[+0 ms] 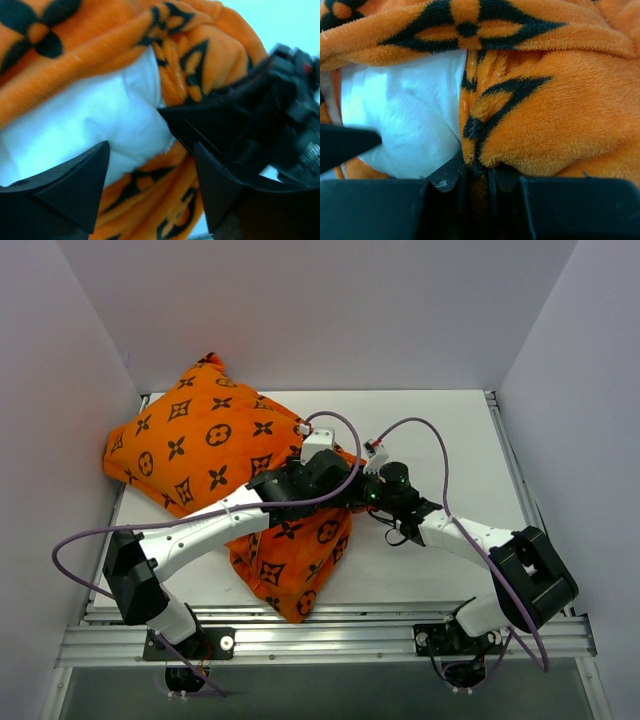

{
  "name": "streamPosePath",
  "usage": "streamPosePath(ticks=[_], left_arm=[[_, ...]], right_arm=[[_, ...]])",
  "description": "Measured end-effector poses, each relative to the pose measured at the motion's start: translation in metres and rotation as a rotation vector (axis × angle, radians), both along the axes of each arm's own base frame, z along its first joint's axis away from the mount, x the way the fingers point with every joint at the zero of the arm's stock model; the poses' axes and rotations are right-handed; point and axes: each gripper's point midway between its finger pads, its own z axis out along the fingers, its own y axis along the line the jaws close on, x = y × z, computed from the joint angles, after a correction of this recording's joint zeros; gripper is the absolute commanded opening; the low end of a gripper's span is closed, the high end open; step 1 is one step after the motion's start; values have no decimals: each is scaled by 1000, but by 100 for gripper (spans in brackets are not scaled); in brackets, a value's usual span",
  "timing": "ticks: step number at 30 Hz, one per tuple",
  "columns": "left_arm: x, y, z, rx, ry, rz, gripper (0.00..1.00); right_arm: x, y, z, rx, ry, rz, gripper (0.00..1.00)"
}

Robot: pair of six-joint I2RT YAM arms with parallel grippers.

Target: Remove the pillowcase from the pillow

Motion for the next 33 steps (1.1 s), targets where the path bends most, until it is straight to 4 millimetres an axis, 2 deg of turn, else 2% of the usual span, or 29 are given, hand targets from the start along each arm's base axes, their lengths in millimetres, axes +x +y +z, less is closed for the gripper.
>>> streamPosePath(ticks=[3,6,11,19,22,24,25,26,27,33], left_arm=[[13,10,-4,-2,1,62,84],[28,23,-1,-14,-14,123,84],[41,36,-4,-7,-21,181,84],[48,33,-33,46,22,187,83],[48,30,-37,45,32,181,74],[50,31,-41,51,37,188,55],[51,31,-43,54,41,192,45],[52,32,-46,58,45,196,16],[53,32,-48,58,51,200,3],[57,31,-51,32,71,198,2]], right_arm=[[0,0,-2,-18,-9,-5,0],[-2,0,0,-32,-21,-12,0],[-4,0,0,-50,-35,-12,0],[-2,-3,-5,-81,-40,-27,0],[-2,-4,-6,-90,-42,-31,0],[-2,-4,-8,-99,-43,-35,0],[-2,-5,-8,-105,-46,-37,0],[-1,-5,-9,-110,-49,-40,0],[-1,-5,-9,-114,-52,-42,0],[1,-12,-7,-167,-50,-92,0]])
